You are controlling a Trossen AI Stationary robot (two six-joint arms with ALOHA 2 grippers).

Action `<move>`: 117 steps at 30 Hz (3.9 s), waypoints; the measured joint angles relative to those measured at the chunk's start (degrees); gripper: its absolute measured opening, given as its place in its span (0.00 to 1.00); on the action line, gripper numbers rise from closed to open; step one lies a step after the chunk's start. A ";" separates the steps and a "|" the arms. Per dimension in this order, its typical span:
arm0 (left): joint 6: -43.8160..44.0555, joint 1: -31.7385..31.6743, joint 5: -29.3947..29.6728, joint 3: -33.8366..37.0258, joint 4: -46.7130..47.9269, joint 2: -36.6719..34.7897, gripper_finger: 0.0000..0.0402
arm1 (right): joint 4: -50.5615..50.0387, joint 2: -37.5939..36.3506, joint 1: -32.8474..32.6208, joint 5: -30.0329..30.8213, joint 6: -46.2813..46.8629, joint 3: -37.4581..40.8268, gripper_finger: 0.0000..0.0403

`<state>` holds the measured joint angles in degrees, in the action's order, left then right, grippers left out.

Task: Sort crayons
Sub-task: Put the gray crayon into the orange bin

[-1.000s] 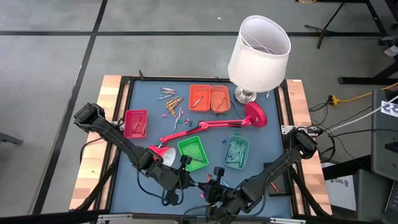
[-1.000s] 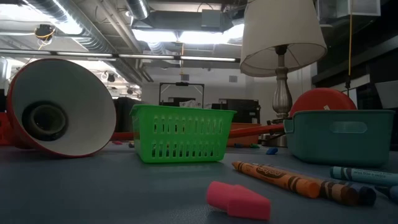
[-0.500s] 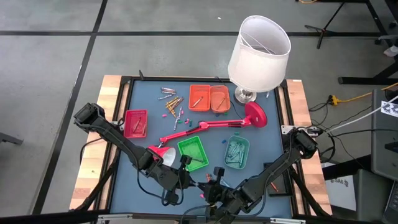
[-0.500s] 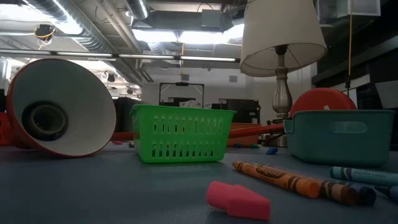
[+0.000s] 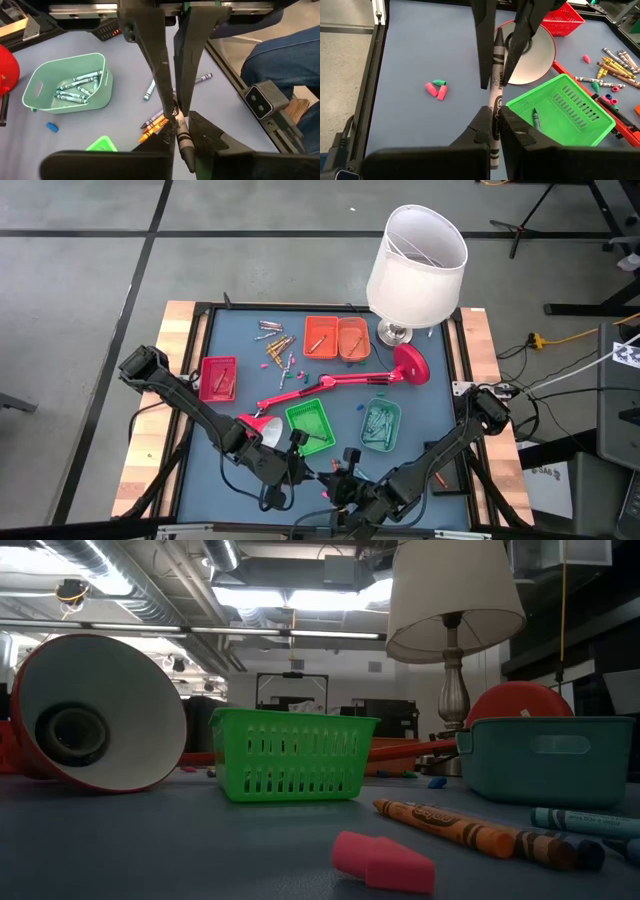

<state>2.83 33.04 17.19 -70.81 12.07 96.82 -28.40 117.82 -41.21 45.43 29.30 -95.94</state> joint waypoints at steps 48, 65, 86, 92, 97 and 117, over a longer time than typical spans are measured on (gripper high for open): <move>-0.02 -0.02 -0.31 0.00 1.18 0.00 0.01 | 0.04 0.00 0.09 -0.19 -1.15 0.00 0.10; -0.29 -6.50 -1.32 0.00 7.96 -4.61 0.01 | -19.96 -9.84 0.00 -1.95 -1.19 -0.07 0.31; -12.39 -52.46 -9.22 0.02 10.77 -6.07 0.02 | -52.68 -16.02 1.53 0.82 16.65 0.02 0.31; -11.98 -58.02 -12.34 0.00 9.68 -3.23 0.07 | -52.65 -16.00 1.51 -0.25 20.02 0.02 0.31; -12.39 -58.55 -12.17 0.02 8.51 0.31 0.11 | -52.13 -16.00 1.51 -0.39 20.46 0.02 0.31; -20.44 -70.15 -15.48 -2.03 28.16 -3.95 0.24 | -51.67 -15.98 1.49 -3.04 22.99 0.02 0.31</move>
<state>-17.61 -37.12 1.72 -72.83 40.24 92.87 -80.07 101.84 -39.72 42.39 52.29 -95.92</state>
